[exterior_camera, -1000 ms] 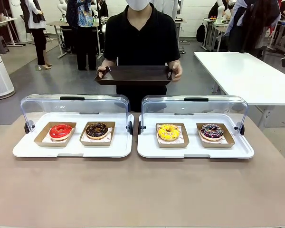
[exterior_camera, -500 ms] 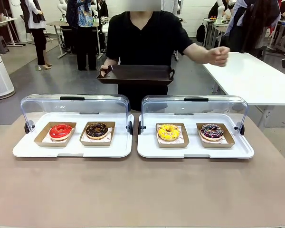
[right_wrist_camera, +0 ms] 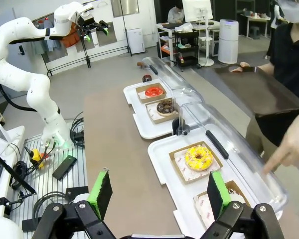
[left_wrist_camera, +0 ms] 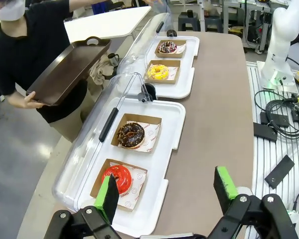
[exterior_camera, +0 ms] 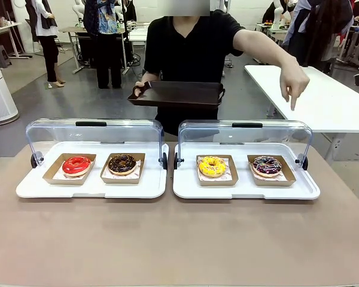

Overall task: Provide the desired donut to the person.
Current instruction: Pick up and lift the Paper togo box containing the Donut pointed at by the person.

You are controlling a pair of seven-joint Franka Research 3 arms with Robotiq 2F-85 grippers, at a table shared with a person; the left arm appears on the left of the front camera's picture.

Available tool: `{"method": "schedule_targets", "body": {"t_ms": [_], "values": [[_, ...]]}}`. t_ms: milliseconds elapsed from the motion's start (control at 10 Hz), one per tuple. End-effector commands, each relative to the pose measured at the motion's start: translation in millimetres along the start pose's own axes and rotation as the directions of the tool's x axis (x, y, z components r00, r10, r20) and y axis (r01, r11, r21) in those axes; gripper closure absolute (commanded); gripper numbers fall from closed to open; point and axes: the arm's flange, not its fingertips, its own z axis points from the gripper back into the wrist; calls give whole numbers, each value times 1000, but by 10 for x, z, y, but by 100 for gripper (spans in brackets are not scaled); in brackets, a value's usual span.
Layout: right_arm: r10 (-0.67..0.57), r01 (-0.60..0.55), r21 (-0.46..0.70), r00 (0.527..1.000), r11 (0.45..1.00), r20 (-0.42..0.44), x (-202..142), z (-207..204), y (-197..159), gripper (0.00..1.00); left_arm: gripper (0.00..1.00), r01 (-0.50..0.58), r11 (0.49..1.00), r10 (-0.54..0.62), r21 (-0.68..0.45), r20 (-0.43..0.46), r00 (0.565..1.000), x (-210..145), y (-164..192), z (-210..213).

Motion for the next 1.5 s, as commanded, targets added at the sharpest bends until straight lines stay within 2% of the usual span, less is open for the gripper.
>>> {"method": "schedule_targets", "body": {"t_ms": [0, 1400], "values": [[5, -5, 4, 1000, 1000, 9, 10, -7, -2, 0, 0, 1, 1000, -1, -1, 2, 1000, 11, 1, 12], [0, 0, 1, 1000, 1000, -1, 3, -5, 1, 0, 0, 1, 1000, -1, -1, 2, 1000, 11, 1, 12]]}}
